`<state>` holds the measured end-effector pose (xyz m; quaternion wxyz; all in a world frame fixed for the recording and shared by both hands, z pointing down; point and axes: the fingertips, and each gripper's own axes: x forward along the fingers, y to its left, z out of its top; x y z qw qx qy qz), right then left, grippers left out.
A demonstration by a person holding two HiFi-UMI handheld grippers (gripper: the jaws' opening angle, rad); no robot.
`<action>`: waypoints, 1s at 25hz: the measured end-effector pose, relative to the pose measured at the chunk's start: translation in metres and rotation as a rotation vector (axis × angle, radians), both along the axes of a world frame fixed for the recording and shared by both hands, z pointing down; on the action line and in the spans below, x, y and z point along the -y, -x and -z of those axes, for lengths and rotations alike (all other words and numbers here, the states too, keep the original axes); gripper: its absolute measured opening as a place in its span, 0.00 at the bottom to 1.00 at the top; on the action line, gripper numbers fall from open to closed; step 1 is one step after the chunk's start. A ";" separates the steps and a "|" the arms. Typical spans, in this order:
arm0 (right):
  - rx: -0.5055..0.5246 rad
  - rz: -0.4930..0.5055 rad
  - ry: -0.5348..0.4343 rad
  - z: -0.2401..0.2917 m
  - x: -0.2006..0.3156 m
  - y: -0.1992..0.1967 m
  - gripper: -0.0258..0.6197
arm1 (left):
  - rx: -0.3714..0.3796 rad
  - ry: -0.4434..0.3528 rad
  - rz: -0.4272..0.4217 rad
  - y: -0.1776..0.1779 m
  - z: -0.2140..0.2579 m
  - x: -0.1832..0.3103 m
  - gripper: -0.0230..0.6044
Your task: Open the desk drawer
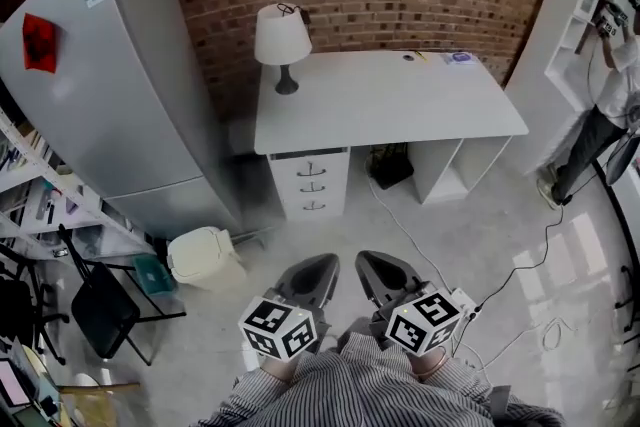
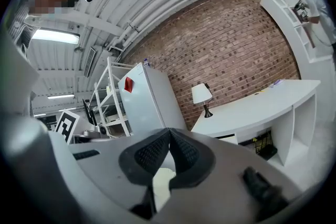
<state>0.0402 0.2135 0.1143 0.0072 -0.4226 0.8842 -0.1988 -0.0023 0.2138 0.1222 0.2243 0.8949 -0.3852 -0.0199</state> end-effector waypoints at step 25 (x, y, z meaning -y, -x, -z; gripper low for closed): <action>0.026 0.066 -0.032 0.001 0.228 0.014 0.07 | 0.020 -0.035 0.047 0.008 0.001 0.211 0.05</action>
